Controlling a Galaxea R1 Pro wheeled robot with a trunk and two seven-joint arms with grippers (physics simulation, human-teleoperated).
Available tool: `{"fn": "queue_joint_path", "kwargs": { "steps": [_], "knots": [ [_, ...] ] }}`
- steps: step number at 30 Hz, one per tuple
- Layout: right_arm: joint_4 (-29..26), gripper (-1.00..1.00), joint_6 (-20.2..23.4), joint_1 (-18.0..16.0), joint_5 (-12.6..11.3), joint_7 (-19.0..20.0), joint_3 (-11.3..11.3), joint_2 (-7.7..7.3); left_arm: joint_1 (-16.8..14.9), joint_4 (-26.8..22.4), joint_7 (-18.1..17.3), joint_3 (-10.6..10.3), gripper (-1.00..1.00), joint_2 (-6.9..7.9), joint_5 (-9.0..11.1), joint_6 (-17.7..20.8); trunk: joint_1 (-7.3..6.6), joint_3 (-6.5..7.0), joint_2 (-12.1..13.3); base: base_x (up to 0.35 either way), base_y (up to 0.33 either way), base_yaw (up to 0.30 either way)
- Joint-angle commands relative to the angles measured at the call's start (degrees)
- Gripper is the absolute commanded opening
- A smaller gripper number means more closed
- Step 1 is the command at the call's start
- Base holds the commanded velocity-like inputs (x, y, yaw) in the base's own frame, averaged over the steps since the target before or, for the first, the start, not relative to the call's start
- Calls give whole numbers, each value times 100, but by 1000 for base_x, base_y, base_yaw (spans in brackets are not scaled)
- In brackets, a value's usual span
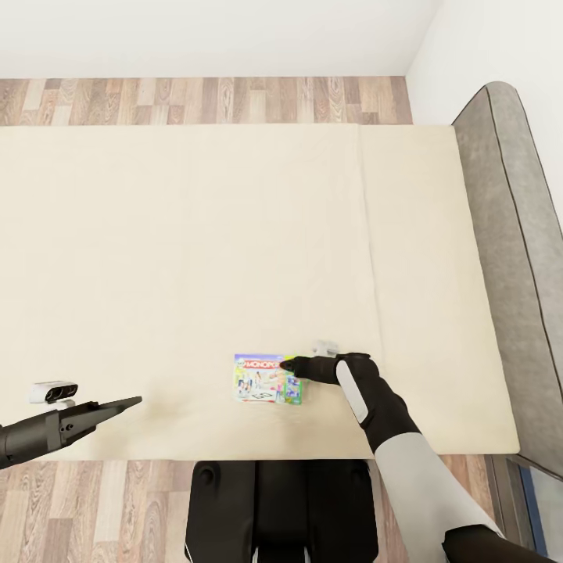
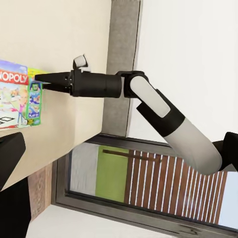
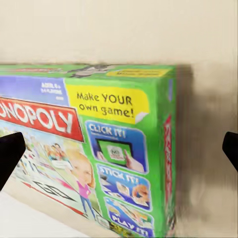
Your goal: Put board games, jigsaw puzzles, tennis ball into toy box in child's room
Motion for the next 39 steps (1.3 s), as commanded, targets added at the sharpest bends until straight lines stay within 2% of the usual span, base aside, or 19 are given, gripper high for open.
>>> {"fn": "queue_joint_path", "kwargs": {
  "steps": [1,39],
  "knots": [
    [-6,100,25,-1,12,17,-3,1,-1,-1,-23,0,100,0,-4,61,3,-6,-9,0,34,0],
    [-7,100,28,-1,6,17,-3,1,-1,-1,-23,0,100,7,-4,61,3,-6,-9,0,11,0]
  ]
}}
